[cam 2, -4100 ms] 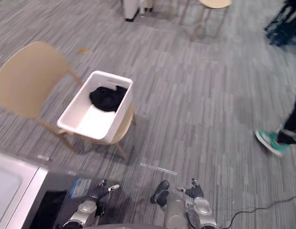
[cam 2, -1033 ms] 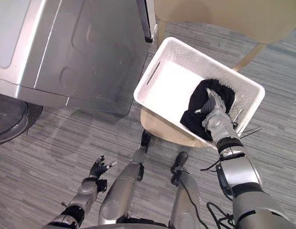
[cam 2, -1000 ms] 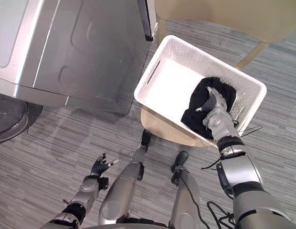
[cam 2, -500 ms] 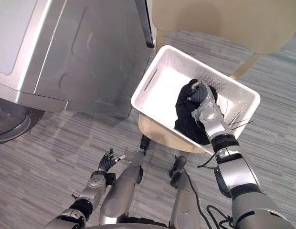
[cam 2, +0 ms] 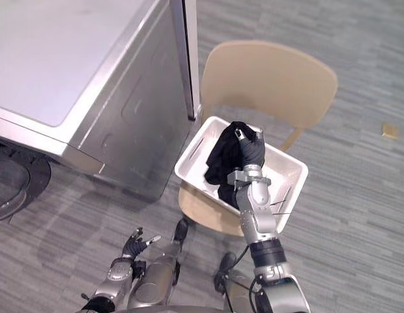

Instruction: Pick up the laundry basket with both hands and put the clothes into the washing machine.

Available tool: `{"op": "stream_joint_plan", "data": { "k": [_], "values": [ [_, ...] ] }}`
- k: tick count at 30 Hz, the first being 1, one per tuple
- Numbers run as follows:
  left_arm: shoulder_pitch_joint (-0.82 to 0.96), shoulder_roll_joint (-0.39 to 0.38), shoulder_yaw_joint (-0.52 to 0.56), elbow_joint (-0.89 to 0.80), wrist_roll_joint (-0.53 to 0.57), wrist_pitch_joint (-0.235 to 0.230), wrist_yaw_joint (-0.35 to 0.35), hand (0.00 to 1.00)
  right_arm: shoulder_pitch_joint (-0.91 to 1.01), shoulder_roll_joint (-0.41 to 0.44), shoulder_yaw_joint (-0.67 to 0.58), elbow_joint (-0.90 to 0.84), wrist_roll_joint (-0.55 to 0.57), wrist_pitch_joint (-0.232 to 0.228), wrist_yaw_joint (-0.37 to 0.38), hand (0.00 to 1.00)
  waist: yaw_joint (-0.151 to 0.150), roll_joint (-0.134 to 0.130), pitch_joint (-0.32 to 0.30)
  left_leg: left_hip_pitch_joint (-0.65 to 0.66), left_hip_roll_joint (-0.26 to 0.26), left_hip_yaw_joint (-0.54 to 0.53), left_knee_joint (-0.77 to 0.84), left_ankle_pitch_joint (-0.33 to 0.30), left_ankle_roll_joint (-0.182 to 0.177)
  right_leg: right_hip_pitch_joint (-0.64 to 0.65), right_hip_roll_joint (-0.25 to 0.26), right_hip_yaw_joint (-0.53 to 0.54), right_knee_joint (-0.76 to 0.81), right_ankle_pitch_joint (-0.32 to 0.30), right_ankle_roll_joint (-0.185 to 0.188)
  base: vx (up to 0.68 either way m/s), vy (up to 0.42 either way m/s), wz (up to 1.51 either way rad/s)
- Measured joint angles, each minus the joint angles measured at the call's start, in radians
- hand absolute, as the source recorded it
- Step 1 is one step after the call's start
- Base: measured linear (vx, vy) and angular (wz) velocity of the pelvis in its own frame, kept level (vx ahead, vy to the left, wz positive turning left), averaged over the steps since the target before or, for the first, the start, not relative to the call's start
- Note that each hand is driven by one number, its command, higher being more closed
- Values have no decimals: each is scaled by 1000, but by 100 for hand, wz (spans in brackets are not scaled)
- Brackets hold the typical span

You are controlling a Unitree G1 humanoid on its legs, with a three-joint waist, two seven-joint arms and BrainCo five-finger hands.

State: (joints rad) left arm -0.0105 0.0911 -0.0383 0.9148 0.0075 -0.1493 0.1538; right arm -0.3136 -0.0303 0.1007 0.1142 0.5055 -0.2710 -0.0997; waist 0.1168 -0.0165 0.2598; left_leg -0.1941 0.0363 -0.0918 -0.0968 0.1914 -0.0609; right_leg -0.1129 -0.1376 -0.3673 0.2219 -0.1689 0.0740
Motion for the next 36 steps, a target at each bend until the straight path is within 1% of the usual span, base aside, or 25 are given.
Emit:
{"op": "stream_joint_plan", "data": {
  "k": [4,6,7,8,9,10,12,14,15,16,17,18,19,20,21,23,24,25,26,27,28,29,31,35,36],
  "values": [
    [32,11,-3,-1,0,-1,1,0,54,21,109,-114,25,-31,27,100,2,-15,-48,45,21,71,0,-12,1,31,27,75,-59,47,-6,7,-18,-57],
    [25,18,-24,-6,0,-2,1,0,57,24,125,-137,24,-34,42,100,-14,-16,-48,53,28,67,1,-15,-2,27,32,88,-36,45,-7,-49,-38,-19],
    [22,23,-45,-20,0,-2,1,0,62,23,131,-146,24,-35,48,100,-26,-16,-48,52,31,53,2,-15,-2,13,32,105,12,34,-6,-115,-41,29],
    [10,21,-58,-27,-1,-4,1,0,75,21,125,-161,24,-36,47,100,-26,-15,-48,42,33,34,4,-16,2,-1,33,136,66,11,4,-115,-34,48],
    [3,20,-59,-34,-4,-4,2,0,82,21,124,-173,24,-37,46,100,-28,-15,-46,35,33,21,8,-17,3,-18,30,167,132,-24,0,-81,-76,104],
    [-6,19,-58,-69,-15,-10,5,0,87,24,132,-186,20,-40,46,100,-40,-21,-47,18,22,-16,38,-14,3,-32,20,219,318,-87,-16,-26,-132,129],
    [11,15,-57,-153,-24,-15,13,0,74,23,150,-186,1,-40,47,100,-35,-33,-53,-30,-1,-57,109,-14,0,5,17,263,326,-120,6,-87,-213,105],
    [53,-1,-41,-291,-43,-28,36,0,21,18,171,-171,-39,-40,45,100,19,-20,-50,-83,5,-78,143,2,-22,49,56,235,184,-179,-14,-217,-253,27],
    [64,-11,-42,-313,-42,-34,44,0,7,12,171,-169,-48,-41,43,100,23,1,-45,-95,16,-94,144,8,-32,66,73,226,153,-186,-24,-224,-188,34],
    [93,-32,-47,-367,-40,-35,49,0,-7,-7,169,-161,-54,-50,37,100,12,47,-37,-115,41,-147,137,25,-42,70,115,184,133,-165,-38,-229,-187,63],
    [132,-53,-64,-422,-36,-34,49,0,-8,-28,169,-146,-55,-54,35,100,8,71,-39,-123,59,-166,121,33,-29,55,140,158,152,-164,-49,-259,-151,79],
    [161,-54,-87,-468,-35,-34,49,0,-7,-43,167,-135,-58,-54,31,100,6,83,-38,-120,73,-140,80,10,6,54,146,132,159,-161,-63,-197,-127,71],
    [166,-54,-101,-488,-34,-34,47,0,-5,-57,162,-134,-64,-54,27,100,1,95,-33,-116,80,-103,52,-32,63,55,145,109,151,-154,-74,-227,-145,102],
    [162,-51,-120,-512,-33,-33,42,0,-8,-75,143,-130,-83,-55,24,100,-4,87,-36,-126,80,-17,35,-144,152,59,128,59,112,-131,-93,-223,-73,145],
    [165,-58,-132,-574,-32,-37,41,0,-34,-100,117,-91,-101,-55,23,100,-18,76,-29,-175,67,81,158,-160,117,53,76,-6,93,-109,-109,-241,-80,140],
    [170,-55,-137,-609,-14,-43,39,0,-37,-100,103,-78,-104,-50,20,100,-22,70,-28,-163,46,152,315,-152,105,54,29,-34,87,-92,-109,-182,-65,85],
    [191,-45,-139,-673,11,-60,35,0,-37,-103,120,-78,-109,-50,29,100,-25,76,-32,-98,53,189,424,-168,91,55,15,-46,63,-66,-112,-122,-47,43],
    [191,-43,-141,-691,18,-66,33,0,-37,-108,127,-78,-111,-50,37,100,-24,83,-37,-74,58,189,445,-186,68,55,16,-48,51,-56,-113,-161,4,33],
    [180,-41,-149,-731,44,-81,24,0,-37,-119,145,-78,-116,-50,51,100,-29,103,-51,6,68,191,437,-229,30,55,18,-61,27,-34,-110,-91,56,39],
    [164,-40,-164,-769,65,-96,22,0,-38,-125,155,-78,-119,-49,62,100,-48,115,-62,77,68,190,348,-233,16,55,23,-85,1,-12,-104,-104,70,52],
    [150,-40,-175,-785,84,-102,21,0,-38,-126,157,-78,-122,-49,68,100,-53,134,-76,112,72,187,281,-223,1,54,29,-98,-12,-1,-100,-68,81,60],
    [105,-40,-211,-802,125,-109,20,0,-39,-132,156,-78,-123,-43,84,100,-53,149,-86,163,87,178,146,-201,-31,54,50,-124,-37,21,-97,-59,82,42],
    [38,-37,-251,-801,178,-111,22,0,-39,-132,161,-78,-122,-30,100,100,-54,145,-92,182,93,172,88,-201,-32,54,59,-154,-42,31,-89,-79,134,45],
    [-33,-1,-312,-799,276,-110,45,0,-54,-107,257,-78,-120,-10,131,100,-52,99,-120,192,68,155,75,-192,-20,85,48,-160,-95,78,-58,-73,122,17],
    [-38,6,-316,-798,280,-110,48,0,-58,-104,269,-79,-120,-8,135,100,-53,97,-121,195,65,154,76,-188,-19,94,47,-160,-104,85,-56,-57,93,10]
  ]
}}
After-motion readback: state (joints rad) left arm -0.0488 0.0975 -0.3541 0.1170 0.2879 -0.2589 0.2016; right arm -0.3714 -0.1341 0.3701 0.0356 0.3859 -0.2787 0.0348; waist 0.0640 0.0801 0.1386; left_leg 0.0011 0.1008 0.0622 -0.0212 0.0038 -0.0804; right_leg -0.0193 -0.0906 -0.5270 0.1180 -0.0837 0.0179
